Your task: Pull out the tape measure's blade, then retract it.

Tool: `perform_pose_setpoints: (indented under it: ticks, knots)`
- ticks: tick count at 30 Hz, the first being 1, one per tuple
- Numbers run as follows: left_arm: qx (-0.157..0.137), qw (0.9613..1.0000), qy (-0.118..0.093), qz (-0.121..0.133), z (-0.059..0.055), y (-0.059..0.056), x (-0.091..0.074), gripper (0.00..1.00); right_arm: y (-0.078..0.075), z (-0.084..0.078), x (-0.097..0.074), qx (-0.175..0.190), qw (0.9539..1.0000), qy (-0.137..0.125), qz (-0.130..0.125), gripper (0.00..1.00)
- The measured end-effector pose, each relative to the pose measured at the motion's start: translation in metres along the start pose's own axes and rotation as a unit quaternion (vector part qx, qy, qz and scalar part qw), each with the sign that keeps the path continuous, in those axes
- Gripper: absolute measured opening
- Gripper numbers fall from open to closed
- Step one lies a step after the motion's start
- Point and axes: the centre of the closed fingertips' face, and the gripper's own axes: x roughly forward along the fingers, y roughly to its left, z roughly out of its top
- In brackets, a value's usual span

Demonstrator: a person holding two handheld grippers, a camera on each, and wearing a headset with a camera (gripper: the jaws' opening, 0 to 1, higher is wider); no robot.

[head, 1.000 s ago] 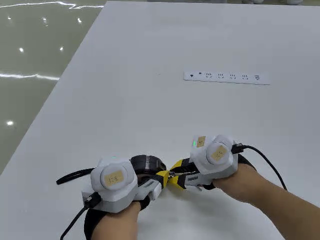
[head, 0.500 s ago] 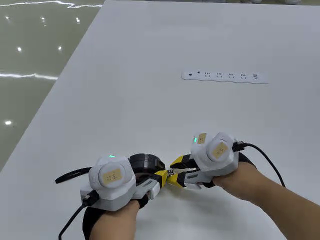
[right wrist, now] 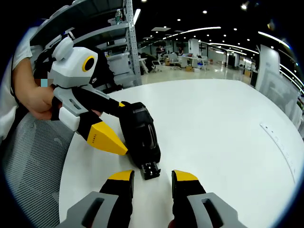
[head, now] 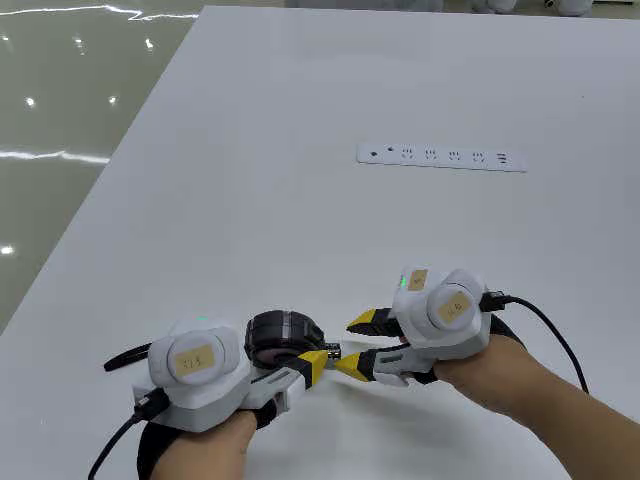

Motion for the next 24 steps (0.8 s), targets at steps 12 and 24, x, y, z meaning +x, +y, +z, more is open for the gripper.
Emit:
perform_pose_setpoints:
  ticks: [12,24]
  knots:
    - [0.050,0.9984,-0.010,-0.023,0.003,0.008,-0.021,0.71,0.005,-0.006,-0.022,0.035,0.9988,-0.014,-0.032,0.47]
    - [0.098,0.9946,-0.006,-0.033,-0.003,0.026,-0.050,0.77,0.004,-0.018,-0.057,0.066,0.9941,-0.028,-0.081,0.66]
